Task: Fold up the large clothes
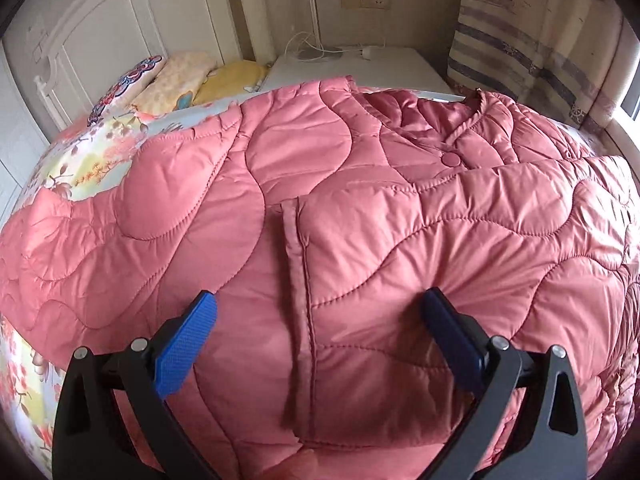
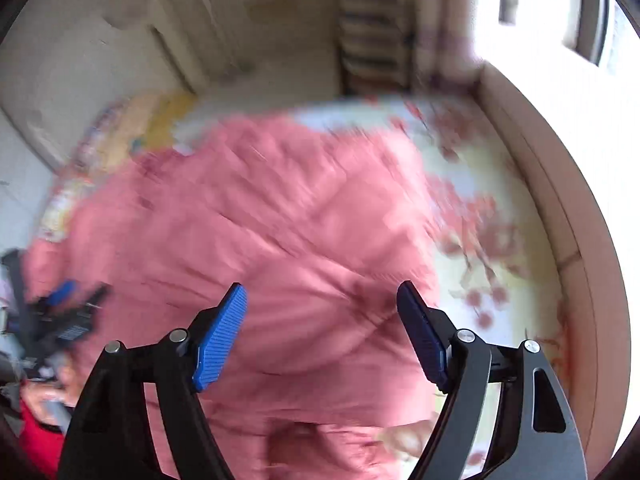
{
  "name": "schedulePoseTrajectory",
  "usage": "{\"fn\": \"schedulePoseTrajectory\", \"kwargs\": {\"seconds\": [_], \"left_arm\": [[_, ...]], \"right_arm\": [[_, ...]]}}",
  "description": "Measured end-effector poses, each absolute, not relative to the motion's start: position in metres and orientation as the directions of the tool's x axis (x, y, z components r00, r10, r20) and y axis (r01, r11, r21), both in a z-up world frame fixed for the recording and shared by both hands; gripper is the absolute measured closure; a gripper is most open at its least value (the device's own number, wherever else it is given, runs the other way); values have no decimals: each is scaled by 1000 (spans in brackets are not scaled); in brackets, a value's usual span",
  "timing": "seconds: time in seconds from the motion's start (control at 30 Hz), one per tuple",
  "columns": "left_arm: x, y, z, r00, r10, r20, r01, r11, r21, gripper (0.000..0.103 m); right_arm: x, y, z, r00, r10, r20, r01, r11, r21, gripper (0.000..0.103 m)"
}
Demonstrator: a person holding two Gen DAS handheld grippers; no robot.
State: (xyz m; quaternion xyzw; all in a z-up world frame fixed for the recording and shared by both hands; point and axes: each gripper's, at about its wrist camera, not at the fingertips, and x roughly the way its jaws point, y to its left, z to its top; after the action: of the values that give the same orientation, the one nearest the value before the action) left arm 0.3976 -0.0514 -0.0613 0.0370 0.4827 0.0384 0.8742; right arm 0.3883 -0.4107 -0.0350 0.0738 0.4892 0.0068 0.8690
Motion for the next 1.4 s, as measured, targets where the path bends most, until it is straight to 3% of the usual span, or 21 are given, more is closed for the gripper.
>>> {"fn": "schedulePoseTrajectory", "kwargs": {"seconds": [0.13,0.23,0.33,0.5,0.6,0.7,0.8,0.9,1.1,1.4], "left_arm": [[397,-50,-56,536,102,-838,-28,994,102,2],[380,-34,-29,588,90,-804,-50,996,74,2],[348,-1,5,665,85,-742,-78,996,43,2],[305,129,16,654,59,-755,-281,945,-169,2],[292,206,7,626,127,-770,-391,905,-169,2],[287,264,5,629,106,-770,-407,889,-211,2],[283,324,6,590,192,-784,-533,822,-199,2],[287,370,-6,574,113,-811,-563,774,-290,2],[306,379,-19,552,175,-815,-571,792,-217,2],[320,388,-25,643,79,-762,-463,833,-303,3]], "right_arm": [[389,-409,-54,518,90,-851,50,990,135,23],[376,-393,-26,606,123,-786,34,983,179,23],[358,-353,3,674,105,-731,-28,993,117,23],[336,-265,34,738,224,-636,-239,969,63,17],[327,-240,42,726,263,-635,-290,955,64,17],[324,-221,39,729,245,-639,-301,953,21,17],[321,-211,36,729,225,-647,-304,953,-12,17],[316,-206,32,732,191,-654,-285,958,-39,17],[324,-217,28,736,169,-656,-263,964,-45,17],[319,-213,28,748,147,-647,-262,961,-85,17]]}}
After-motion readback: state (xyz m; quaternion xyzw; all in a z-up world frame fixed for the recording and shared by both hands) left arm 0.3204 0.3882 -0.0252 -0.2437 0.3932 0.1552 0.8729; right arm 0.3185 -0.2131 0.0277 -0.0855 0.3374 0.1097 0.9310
